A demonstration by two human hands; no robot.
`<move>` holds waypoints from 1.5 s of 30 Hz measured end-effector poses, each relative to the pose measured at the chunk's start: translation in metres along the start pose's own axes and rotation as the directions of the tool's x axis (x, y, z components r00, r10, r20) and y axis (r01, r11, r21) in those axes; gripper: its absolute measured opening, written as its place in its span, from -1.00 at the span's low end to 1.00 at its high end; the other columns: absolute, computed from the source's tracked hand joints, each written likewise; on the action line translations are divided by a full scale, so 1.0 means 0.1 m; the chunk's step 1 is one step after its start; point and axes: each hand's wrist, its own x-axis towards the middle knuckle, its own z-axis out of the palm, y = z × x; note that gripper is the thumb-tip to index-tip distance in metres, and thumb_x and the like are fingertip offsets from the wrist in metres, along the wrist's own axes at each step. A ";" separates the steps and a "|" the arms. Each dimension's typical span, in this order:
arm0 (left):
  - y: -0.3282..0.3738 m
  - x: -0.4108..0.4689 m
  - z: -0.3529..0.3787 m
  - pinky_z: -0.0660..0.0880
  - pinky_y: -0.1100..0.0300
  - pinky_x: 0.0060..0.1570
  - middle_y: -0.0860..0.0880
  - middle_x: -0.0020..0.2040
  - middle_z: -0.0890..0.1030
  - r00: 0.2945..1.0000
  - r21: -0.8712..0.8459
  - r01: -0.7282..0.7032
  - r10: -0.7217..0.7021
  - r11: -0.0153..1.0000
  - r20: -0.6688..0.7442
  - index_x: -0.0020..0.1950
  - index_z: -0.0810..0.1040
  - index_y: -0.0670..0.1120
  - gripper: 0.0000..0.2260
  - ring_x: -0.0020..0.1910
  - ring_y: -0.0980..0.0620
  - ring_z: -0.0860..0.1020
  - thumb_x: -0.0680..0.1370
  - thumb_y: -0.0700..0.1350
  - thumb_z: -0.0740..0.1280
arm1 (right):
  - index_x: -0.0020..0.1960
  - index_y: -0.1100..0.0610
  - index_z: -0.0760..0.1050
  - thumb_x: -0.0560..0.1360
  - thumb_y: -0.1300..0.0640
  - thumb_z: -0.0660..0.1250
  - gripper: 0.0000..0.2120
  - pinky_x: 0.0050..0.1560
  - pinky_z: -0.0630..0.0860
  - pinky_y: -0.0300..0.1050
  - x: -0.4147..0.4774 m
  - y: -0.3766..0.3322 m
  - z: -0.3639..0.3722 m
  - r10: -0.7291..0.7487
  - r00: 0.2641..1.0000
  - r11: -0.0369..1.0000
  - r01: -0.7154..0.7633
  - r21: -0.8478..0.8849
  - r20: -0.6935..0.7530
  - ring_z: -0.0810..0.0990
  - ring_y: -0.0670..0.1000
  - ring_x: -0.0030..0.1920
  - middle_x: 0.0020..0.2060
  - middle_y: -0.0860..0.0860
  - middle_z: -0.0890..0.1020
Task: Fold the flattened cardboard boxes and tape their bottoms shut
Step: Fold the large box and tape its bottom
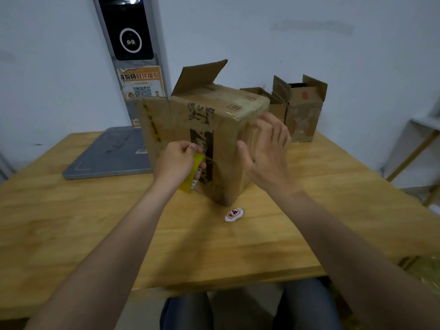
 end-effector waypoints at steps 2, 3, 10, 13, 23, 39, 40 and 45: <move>-0.05 -0.02 0.05 0.70 -0.07 -0.14 0.05 -0.32 0.72 1.000 -0.003 0.029 -0.029 1.000 0.001 -0.05 0.68 0.05 -0.69 -0.38 -0.05 0.70 0.72 0.02 0.17 | 0.13 0.07 0.56 0.52 0.10 0.34 -0.80 0.08 0.48 0.21 -0.32 0.13 -0.02 -0.060 0.993 0.998 0.059 0.021 0.104 0.47 0.17 0.13 0.09 0.09 0.53; -0.07 -0.03 0.08 0.70 -0.09 -0.12 0.05 -0.32 0.72 0.999 -0.002 0.042 -0.042 0.999 0.005 -0.05 0.67 0.05 -0.70 -0.39 -0.05 0.70 0.71 0.02 0.17 | 0.07 0.06 0.64 0.52 0.16 0.36 -0.85 -0.02 0.51 0.18 -0.46 0.19 -0.01 -0.105 0.954 0.994 0.089 0.070 0.280 0.51 0.16 0.05 0.00 0.06 0.56; -0.18 -0.07 0.24 0.70 -0.02 -0.23 -0.06 -0.28 0.74 0.967 -0.236 0.255 -0.253 0.938 0.038 0.02 0.67 -0.11 -0.81 -0.42 -0.07 0.68 0.64 0.00 0.38 | 0.28 -0.11 0.65 0.65 0.01 0.31 -0.75 0.16 0.50 0.02 -0.99 0.19 0.13 -0.062 0.559 0.995 -0.026 0.092 0.827 0.51 0.01 0.23 0.25 -0.12 0.57; -0.17 -0.08 0.30 0.65 0.09 -0.37 -0.06 -0.22 0.75 0.944 -0.363 0.316 -0.329 0.877 0.026 0.11 0.65 -0.12 -0.81 -0.39 -0.06 0.71 0.57 -0.06 0.49 | 0.33 -0.14 0.60 0.69 -0.11 0.20 -0.69 0.14 0.49 0.06 -1.00 0.28 0.10 0.018 0.575 0.990 0.107 -0.096 0.818 0.48 0.09 0.25 0.25 -0.05 0.55; -0.20 -0.21 0.81 0.56 0.13 -0.21 -0.01 0.19 0.51 0.959 -0.433 0.190 -0.261 0.881 -0.110 0.42 0.29 0.08 -0.58 -0.13 0.08 0.72 0.66 -0.31 0.24 | 0.24 -0.20 0.62 0.60 0.17 0.33 -0.67 0.21 0.51 0.09 -0.79 1.09 -0.25 0.457 0.588 0.881 -0.196 -0.430 0.667 0.44 0.17 0.28 0.25 0.01 0.56; -0.43 -0.20 0.89 0.53 0.05 0.12 0.02 0.32 0.49 0.965 -0.236 0.128 -0.176 0.963 -0.196 0.40 0.32 0.15 -0.42 0.21 -0.04 0.53 0.49 0.04 0.54 | 0.59 -0.06 0.11 0.54 0.22 0.39 -0.26 0.36 0.48 0.11 0.00 0.97 0.78 0.424 0.461 0.547 -0.816 0.186 0.780 0.39 0.15 0.46 0.48 0.02 0.39; -0.39 -0.17 0.84 0.52 0.11 0.10 0.06 0.31 0.49 0.964 -0.239 0.088 -0.143 0.967 -0.224 0.38 0.33 0.17 -0.44 0.19 0.01 0.52 0.49 0.05 0.54 | 0.57 -0.06 0.16 0.55 0.19 0.40 -0.31 0.30 0.52 0.07 0.02 0.92 0.73 0.425 0.499 0.555 -0.802 0.218 0.755 0.42 0.13 0.44 0.45 0.00 0.43; -0.11 0.04 0.41 0.36 0.49 -0.25 0.33 0.05 0.46 0.948 -0.206 -0.104 0.034 0.973 -0.316 0.28 0.40 0.17 -0.53 -0.12 0.51 0.48 0.49 -0.07 0.55 | 0.46 0.00 0.37 0.57 0.02 0.41 -0.51 0.36 0.48 0.03 0.23 0.56 0.29 0.384 0.722 0.682 -0.642 0.350 0.576 0.51 0.02 0.35 0.34 -0.05 0.55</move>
